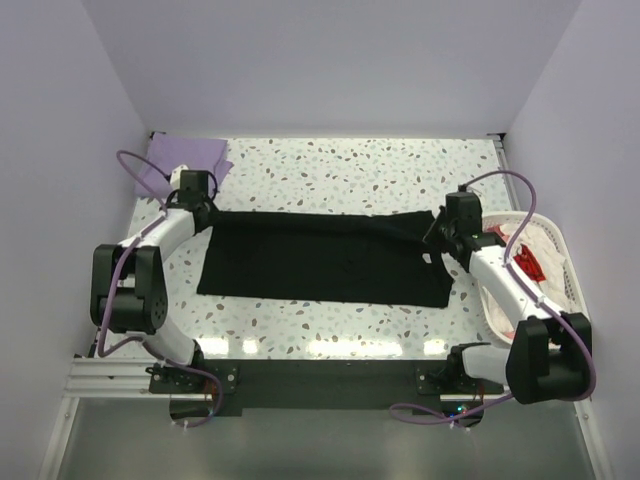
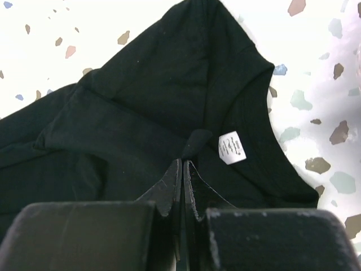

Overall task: Fold and stack the t-shirts
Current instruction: Fold the tshirt

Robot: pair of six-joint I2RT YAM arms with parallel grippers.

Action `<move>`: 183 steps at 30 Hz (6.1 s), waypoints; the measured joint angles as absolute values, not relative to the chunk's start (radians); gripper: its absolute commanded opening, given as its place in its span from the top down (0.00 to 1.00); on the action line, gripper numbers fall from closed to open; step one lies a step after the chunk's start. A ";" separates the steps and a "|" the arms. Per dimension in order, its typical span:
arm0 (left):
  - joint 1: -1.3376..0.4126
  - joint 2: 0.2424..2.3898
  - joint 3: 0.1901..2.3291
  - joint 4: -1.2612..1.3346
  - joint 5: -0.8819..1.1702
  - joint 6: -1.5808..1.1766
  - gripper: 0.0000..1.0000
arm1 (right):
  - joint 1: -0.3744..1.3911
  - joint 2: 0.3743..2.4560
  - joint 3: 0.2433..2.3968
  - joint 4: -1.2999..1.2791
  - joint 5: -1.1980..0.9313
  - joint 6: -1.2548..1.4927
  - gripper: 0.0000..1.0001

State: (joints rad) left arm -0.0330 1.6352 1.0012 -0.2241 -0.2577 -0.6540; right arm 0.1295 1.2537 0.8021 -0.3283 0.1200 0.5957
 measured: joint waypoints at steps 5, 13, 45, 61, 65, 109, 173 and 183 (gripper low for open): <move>-0.033 1.600 0.966 -0.219 -0.258 -0.670 1.00 | 0.133 1.200 0.775 -0.337 0.113 0.595 1.00; -0.033 1.568 0.915 -0.217 -0.258 -0.675 1.00 | 0.133 1.156 0.736 -0.345 0.111 0.595 1.00; -0.011 1.442 0.760 -0.180 -0.241 -0.720 0.70 | 0.134 1.044 0.611 -0.381 0.028 0.596 0.62; -0.065 1.311 0.728 -0.134 -0.092 -0.719 0.67 | 0.138 1.027 0.609 -0.375 -0.070 0.559 0.53; -0.109 1.306 0.724 -0.125 -0.009 -0.703 0.67 | 0.174 1.108 0.639 -0.353 -0.037 0.559 0.53; -0.180 1.111 0.715 -0.136 0.339 -0.600 0.69 | 0.383 1.627 1.077 -0.258 0.211 0.511 0.51; -0.180 1.202 0.738 -0.143 0.374 -0.554 0.72 | 0.531 1.398 0.896 -0.331 0.273 0.568 0.50; -0.180 1.202 0.738 -0.143 0.375 -0.554 0.72 | 0.474 1.575 0.900 -0.344 0.292 0.537 0.55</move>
State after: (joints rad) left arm -0.1802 1.2018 0.7383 -0.1432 0.3748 -0.5541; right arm 0.4736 1.5745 0.9005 -0.3435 0.2920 0.5369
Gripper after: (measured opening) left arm 0.286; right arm 0.450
